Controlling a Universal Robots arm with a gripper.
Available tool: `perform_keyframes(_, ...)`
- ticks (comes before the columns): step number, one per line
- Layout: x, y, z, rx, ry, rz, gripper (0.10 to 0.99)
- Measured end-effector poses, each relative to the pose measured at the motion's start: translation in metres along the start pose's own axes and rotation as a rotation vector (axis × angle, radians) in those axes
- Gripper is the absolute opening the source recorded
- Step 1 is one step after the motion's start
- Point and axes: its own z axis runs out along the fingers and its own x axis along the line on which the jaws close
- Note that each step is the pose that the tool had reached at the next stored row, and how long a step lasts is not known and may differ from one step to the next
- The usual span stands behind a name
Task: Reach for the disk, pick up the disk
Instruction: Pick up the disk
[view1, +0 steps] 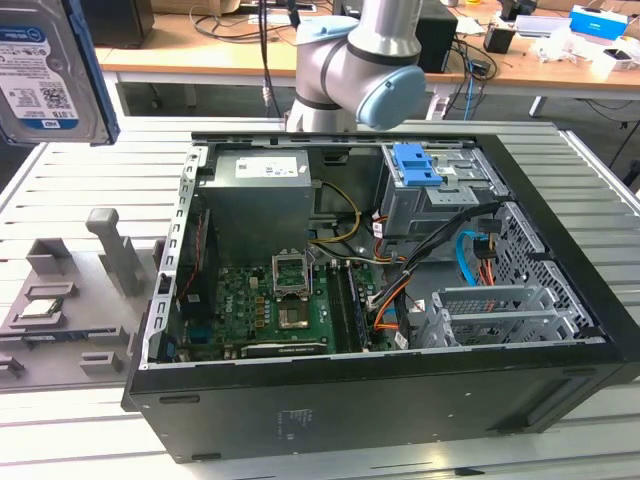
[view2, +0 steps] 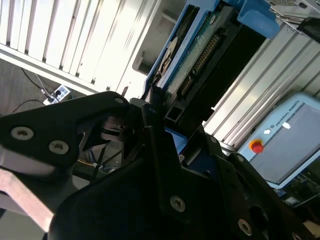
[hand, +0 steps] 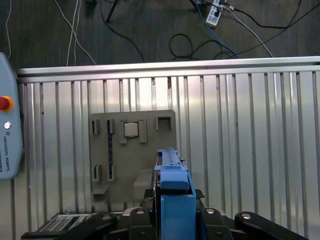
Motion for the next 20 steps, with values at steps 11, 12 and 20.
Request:
perform_keyframes(11,-0.0019,-0.0495,-0.002,-0.002,0.0002,0.0,0.369)
perform_keyframes(12,-0.0022,-0.0556,-0.0023,-0.002,0.0001,0.0,0.369)
perform_keyframes(20,-0.004,-0.1037,-0.0041,-0.004,0.0002,0.0,0.369)
